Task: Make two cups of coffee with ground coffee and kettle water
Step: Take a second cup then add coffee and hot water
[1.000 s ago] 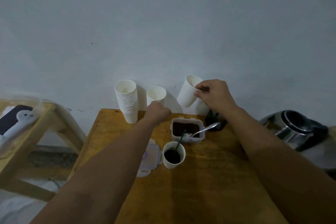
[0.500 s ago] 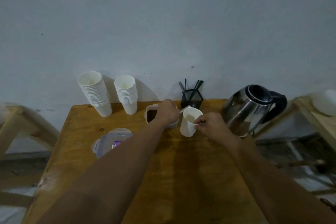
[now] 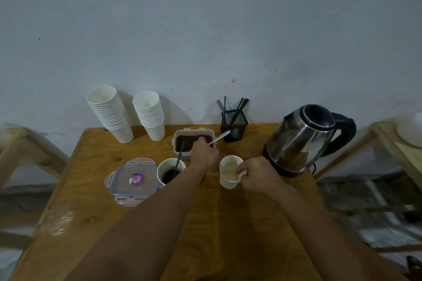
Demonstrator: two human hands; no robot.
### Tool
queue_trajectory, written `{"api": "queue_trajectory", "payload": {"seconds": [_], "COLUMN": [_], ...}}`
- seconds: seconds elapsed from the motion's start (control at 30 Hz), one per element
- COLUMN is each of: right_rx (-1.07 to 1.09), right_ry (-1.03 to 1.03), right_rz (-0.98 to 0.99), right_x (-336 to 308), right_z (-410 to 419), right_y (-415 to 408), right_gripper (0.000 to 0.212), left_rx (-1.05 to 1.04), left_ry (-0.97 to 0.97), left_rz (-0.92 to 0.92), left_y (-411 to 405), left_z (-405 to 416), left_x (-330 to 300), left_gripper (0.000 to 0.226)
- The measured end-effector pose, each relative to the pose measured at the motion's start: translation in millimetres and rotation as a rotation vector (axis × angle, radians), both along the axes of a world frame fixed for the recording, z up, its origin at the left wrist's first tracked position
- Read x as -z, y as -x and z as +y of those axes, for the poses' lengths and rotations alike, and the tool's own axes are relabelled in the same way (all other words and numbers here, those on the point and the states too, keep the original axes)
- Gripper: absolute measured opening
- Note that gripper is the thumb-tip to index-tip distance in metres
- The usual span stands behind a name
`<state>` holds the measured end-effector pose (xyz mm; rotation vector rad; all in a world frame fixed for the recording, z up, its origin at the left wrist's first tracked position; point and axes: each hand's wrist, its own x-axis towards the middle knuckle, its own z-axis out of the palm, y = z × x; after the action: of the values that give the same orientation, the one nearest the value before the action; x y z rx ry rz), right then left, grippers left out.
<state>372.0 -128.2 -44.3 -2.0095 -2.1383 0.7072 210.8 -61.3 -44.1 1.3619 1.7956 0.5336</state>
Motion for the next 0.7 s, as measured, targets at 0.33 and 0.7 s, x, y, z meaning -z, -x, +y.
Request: {"api": "queue_trajectory", "payload": {"seconds": [0.33, 0.7], "right_rx": [0.237, 0.577], "right_ry": [-0.135, 0.356], "right_rz": [0.25, 0.766], "right_x": [-10, 11], "right_z": [56, 111], "right_y": [-4, 28], "right_gripper": [0.017, 0.034], "left_rx": [-0.217, -0.258], "left_ry": [-0.019, 0.054], "left_rz": [-0.017, -0.025], "left_y": [11, 38], "left_z": [7, 26], "left_x": [-2, -2], "left_gripper": [0.058, 0.052]}}
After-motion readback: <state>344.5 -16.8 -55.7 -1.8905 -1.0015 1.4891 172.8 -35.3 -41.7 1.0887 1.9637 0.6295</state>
